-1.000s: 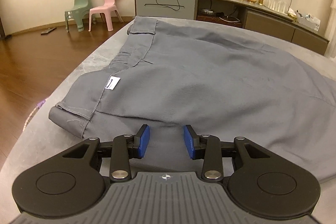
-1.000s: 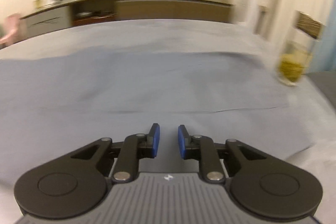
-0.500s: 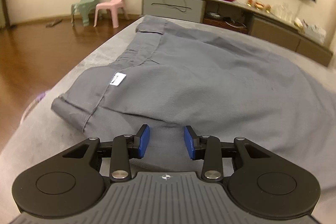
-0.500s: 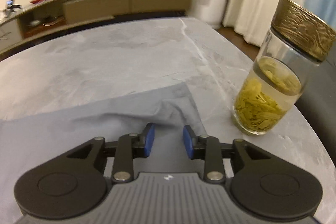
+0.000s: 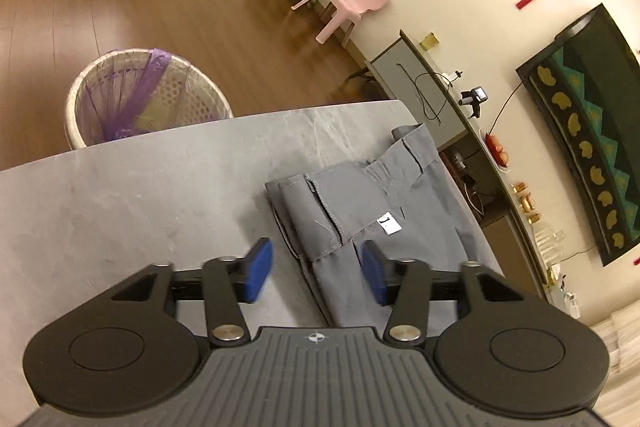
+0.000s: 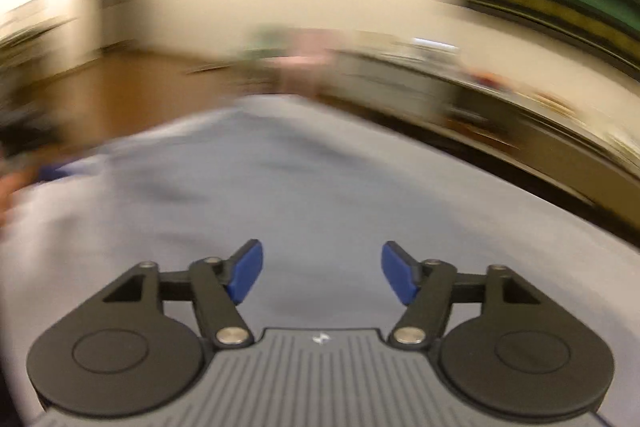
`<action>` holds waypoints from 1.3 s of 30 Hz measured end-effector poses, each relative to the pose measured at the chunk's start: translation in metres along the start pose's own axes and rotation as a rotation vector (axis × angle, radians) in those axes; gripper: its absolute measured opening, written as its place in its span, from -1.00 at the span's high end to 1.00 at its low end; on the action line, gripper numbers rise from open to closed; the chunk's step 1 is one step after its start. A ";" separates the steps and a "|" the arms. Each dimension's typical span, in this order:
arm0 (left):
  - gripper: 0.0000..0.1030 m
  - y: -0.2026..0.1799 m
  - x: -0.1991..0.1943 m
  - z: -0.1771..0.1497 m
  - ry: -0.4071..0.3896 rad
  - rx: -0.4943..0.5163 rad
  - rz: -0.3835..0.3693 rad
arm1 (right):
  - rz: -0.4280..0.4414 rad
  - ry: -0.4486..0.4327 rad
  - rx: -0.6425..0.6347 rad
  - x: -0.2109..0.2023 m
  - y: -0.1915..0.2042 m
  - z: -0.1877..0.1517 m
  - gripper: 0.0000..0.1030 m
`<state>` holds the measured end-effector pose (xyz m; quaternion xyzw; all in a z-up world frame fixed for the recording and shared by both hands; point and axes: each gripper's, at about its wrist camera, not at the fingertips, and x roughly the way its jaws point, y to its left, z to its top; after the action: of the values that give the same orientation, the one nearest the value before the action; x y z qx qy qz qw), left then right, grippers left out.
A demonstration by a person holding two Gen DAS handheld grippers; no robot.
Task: Fold clothes
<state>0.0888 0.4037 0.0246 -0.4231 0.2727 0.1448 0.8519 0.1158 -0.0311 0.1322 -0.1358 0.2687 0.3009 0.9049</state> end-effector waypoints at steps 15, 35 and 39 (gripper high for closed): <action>-0.64 0.000 0.032 0.010 0.123 -0.063 -0.149 | 0.088 0.170 -0.240 0.150 0.164 0.057 0.93; 0.76 -0.059 0.044 -0.009 -0.013 0.181 -0.115 | 0.118 0.206 0.182 0.143 -0.001 0.125 0.53; 0.77 -0.080 0.023 -0.021 -0.088 0.312 -0.145 | -0.015 0.407 0.144 0.214 -0.019 0.104 0.57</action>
<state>0.1388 0.3388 0.0518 -0.2974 0.2231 0.0571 0.9266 0.3135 0.0972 0.0975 -0.1307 0.4656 0.2404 0.8417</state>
